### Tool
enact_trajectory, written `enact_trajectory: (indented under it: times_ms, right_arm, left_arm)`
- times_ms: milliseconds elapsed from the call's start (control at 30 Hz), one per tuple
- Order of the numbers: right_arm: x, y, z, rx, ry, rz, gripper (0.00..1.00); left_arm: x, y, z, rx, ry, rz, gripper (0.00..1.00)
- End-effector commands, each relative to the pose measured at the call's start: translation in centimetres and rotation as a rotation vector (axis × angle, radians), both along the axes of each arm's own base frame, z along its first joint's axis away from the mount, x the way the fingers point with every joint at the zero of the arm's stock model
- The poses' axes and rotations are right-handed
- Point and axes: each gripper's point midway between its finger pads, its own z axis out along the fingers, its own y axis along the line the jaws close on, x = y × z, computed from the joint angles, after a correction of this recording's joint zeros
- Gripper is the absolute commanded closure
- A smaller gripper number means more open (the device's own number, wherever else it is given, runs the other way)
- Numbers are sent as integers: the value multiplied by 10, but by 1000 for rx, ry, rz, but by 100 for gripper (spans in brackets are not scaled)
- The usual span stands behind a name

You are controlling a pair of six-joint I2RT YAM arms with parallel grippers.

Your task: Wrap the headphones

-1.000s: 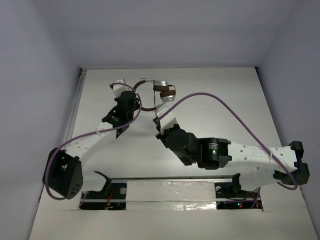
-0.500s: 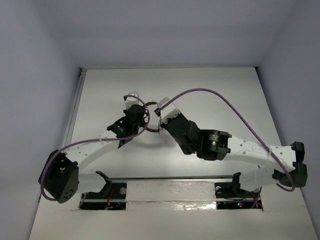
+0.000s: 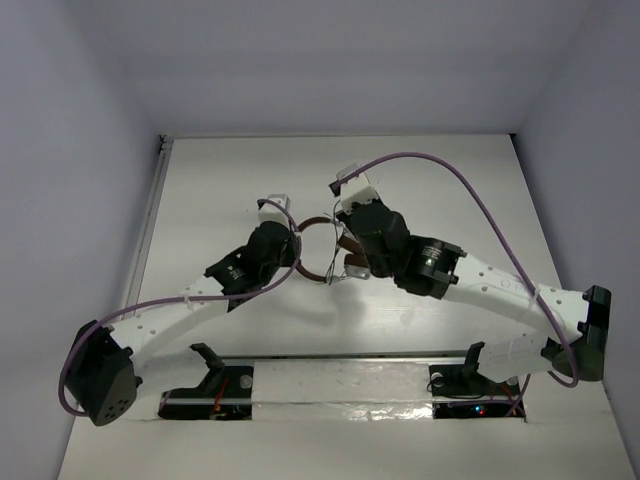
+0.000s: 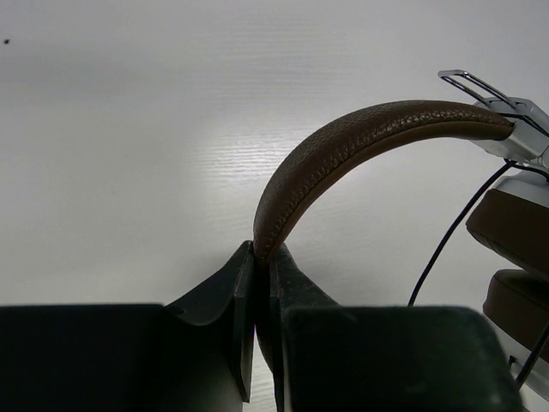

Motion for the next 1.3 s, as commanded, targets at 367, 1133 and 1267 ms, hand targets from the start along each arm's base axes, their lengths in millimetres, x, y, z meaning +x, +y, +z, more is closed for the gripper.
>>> enact_trajectory:
  times_ms: [367,1133,1267]
  right_arm:
    - [39,-17,-11,147,20,-75,100]
    - [38,-22,-56,488,154,74,100]
    - [36,-24,-53,541,147,99,100]
  left_arm:
    - [-18,-38,45,-150,-98,-193,100]
    - [-32,-40,139,-338,-265,-271,100]
    - [-26,-32,143,-368,-272,-255,100]
